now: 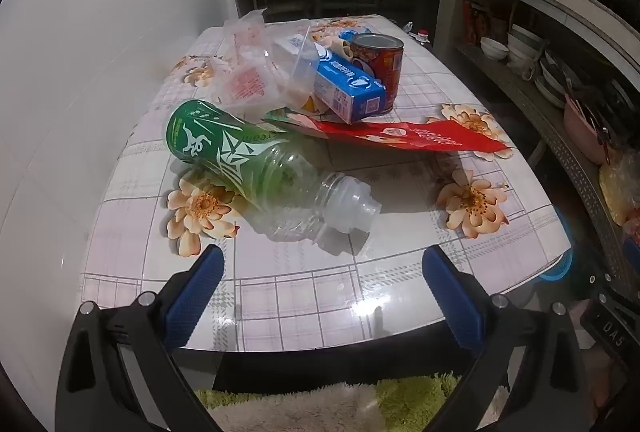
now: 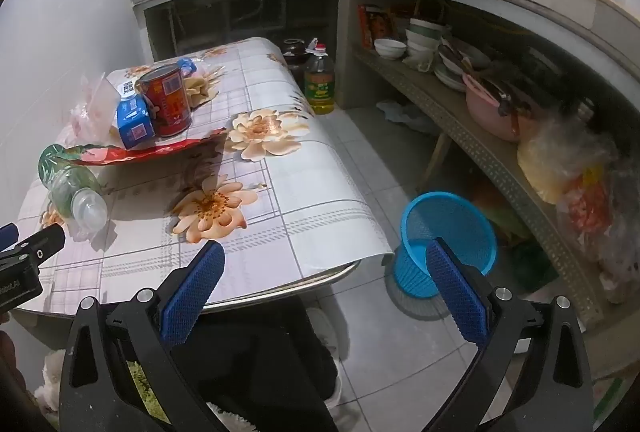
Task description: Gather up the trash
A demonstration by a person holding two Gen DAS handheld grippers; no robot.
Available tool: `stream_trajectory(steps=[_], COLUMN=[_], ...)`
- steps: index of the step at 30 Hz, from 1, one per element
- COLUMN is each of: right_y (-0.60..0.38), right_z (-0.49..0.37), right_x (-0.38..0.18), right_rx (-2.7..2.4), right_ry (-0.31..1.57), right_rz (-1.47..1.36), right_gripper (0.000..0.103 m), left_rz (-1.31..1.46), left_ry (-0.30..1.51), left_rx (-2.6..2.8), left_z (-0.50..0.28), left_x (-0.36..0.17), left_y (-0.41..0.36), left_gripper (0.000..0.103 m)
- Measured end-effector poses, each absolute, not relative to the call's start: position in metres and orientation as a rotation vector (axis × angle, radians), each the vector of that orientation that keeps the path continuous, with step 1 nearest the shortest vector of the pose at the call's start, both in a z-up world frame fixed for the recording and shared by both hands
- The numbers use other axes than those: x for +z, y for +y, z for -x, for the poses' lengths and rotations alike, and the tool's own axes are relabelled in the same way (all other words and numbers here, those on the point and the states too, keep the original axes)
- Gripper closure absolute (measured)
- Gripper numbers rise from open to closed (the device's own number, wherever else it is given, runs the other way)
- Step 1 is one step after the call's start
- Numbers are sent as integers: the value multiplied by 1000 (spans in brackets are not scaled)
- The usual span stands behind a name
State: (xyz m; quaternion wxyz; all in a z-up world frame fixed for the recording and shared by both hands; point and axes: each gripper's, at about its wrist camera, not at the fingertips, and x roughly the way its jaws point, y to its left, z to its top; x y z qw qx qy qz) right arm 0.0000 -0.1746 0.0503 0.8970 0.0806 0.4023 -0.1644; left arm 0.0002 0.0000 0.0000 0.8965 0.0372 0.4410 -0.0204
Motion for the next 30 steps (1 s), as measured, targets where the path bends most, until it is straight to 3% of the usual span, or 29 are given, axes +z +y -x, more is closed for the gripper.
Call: stream_trajectory(steps=[30], right_y=[-170], right_z=[-2], right_x=[57], right_rx=[-338], right_ry=[834], right_rz=[-169], right_gripper=[7], left_rz=[-72], left_ry=[914], left_rx=[-43], left_z=[-1], left_x=[0], left_y=[0], left_gripper=[6])
